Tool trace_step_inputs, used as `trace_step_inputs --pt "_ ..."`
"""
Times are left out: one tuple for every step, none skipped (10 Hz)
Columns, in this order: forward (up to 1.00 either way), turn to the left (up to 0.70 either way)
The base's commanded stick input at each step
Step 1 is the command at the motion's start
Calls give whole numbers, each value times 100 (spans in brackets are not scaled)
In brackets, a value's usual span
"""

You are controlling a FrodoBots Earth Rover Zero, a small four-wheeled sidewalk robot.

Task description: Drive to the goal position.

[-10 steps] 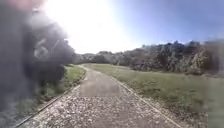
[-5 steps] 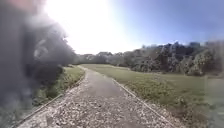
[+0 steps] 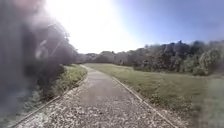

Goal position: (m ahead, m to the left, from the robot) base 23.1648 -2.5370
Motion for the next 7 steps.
trace_step_inputs --pt "50 0" --pt "50 27" --pt "50 27" --pt "50 10" --pt "50 7" --pt "50 25" --pt "50 12"
